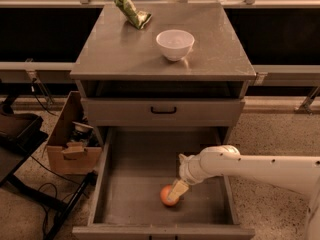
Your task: Pick orange from middle drawer and place on counter
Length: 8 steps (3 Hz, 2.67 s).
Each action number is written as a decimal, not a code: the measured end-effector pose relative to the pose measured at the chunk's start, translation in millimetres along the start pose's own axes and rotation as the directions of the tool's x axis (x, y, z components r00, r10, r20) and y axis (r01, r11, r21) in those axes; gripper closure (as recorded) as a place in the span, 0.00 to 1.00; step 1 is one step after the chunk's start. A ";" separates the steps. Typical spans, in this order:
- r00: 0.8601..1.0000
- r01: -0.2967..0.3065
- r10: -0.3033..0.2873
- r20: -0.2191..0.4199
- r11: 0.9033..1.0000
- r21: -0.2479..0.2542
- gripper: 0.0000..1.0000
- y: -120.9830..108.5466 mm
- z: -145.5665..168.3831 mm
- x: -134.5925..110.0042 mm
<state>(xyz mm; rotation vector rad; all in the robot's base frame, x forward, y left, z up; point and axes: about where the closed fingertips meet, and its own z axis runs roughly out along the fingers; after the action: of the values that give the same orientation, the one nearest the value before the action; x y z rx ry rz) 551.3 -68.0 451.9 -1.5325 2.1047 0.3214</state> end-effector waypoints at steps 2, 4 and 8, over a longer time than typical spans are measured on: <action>0.999 0.022 -0.018 0.033 0.993 -0.112 0.00 9.7 50.8 50.4; 0.998 0.048 -0.039 0.055 0.985 -0.166 0.00 32.6 51.9 26.3; 0.995 0.064 -0.047 0.089 0.979 -0.193 0.00 65.7 87.6 -13.1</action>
Offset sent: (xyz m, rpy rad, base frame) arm -0.0224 -0.0297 -0.0936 0.0758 0.1226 0.1414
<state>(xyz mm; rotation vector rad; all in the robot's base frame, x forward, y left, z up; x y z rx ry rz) 515.9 6.1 378.2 -1.6546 2.0099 0.5779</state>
